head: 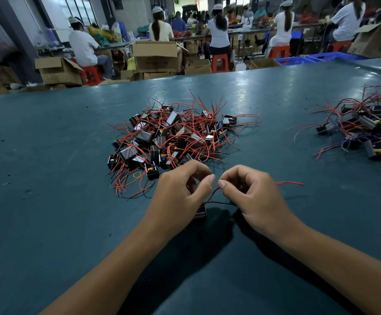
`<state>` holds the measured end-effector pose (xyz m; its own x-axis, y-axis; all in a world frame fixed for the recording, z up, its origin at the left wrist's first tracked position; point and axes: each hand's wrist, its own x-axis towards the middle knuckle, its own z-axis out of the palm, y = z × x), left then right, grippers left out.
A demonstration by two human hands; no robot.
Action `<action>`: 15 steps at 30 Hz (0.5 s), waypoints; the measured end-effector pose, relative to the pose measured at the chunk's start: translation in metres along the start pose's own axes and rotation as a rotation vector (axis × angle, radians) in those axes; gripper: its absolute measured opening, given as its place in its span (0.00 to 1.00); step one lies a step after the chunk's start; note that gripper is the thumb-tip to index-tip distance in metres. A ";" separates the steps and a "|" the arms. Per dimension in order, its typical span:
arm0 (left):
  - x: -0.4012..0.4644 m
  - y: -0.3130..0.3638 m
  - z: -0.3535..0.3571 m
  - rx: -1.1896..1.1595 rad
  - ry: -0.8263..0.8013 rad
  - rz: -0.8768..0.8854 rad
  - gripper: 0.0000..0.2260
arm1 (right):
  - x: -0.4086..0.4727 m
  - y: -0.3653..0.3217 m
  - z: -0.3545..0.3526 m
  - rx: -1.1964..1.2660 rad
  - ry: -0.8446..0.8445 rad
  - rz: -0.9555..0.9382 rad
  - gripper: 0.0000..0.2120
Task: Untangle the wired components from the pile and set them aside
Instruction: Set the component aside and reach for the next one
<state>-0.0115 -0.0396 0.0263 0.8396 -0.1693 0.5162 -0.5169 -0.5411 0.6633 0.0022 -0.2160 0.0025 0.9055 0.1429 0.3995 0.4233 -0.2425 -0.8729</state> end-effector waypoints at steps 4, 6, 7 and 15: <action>0.001 0.004 -0.003 0.152 -0.018 0.117 0.03 | -0.004 -0.005 -0.001 -0.040 -0.038 -0.051 0.06; 0.001 0.004 -0.004 0.200 -0.025 0.134 0.04 | -0.005 -0.007 -0.001 -0.074 -0.044 -0.077 0.06; 0.001 0.004 -0.004 0.213 -0.031 0.133 0.04 | -0.006 -0.009 -0.001 -0.099 -0.043 -0.096 0.06; 0.001 0.009 -0.007 0.026 -0.146 -0.115 0.09 | -0.007 -0.016 -0.003 -0.352 -0.043 -0.320 0.02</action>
<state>-0.0160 -0.0391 0.0366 0.9093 -0.2218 0.3521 -0.4130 -0.5844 0.6985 -0.0112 -0.2160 0.0141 0.7296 0.3014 0.6139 0.6709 -0.4894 -0.5571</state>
